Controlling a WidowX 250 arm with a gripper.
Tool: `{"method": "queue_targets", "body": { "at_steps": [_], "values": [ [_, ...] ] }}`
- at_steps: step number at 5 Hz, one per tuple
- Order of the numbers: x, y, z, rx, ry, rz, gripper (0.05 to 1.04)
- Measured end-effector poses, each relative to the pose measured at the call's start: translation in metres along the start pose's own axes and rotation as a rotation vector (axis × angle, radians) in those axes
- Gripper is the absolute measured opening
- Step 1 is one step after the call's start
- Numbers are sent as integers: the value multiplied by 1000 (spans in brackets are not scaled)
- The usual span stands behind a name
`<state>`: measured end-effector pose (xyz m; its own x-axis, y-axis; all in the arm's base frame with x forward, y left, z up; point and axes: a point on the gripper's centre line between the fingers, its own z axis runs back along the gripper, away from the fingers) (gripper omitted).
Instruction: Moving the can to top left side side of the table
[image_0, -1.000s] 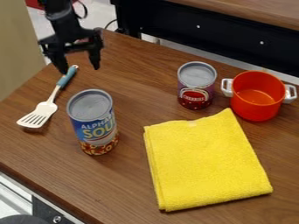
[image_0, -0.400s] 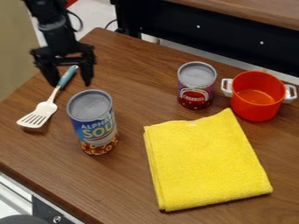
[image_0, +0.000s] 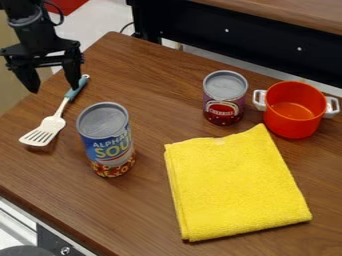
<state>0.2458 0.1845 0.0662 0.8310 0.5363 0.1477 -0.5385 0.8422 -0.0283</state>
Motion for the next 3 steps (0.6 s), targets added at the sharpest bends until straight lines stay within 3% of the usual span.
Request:
{"method": "queue_targets", "body": {
  "at_steps": [1,2,3],
  "values": [
    [-29,-10,12,-45,73,-74,998],
    [-63,-20,19,-66,115,-121,998],
    [-87,-27,26,-103,111,-173,998]
  ]
}}
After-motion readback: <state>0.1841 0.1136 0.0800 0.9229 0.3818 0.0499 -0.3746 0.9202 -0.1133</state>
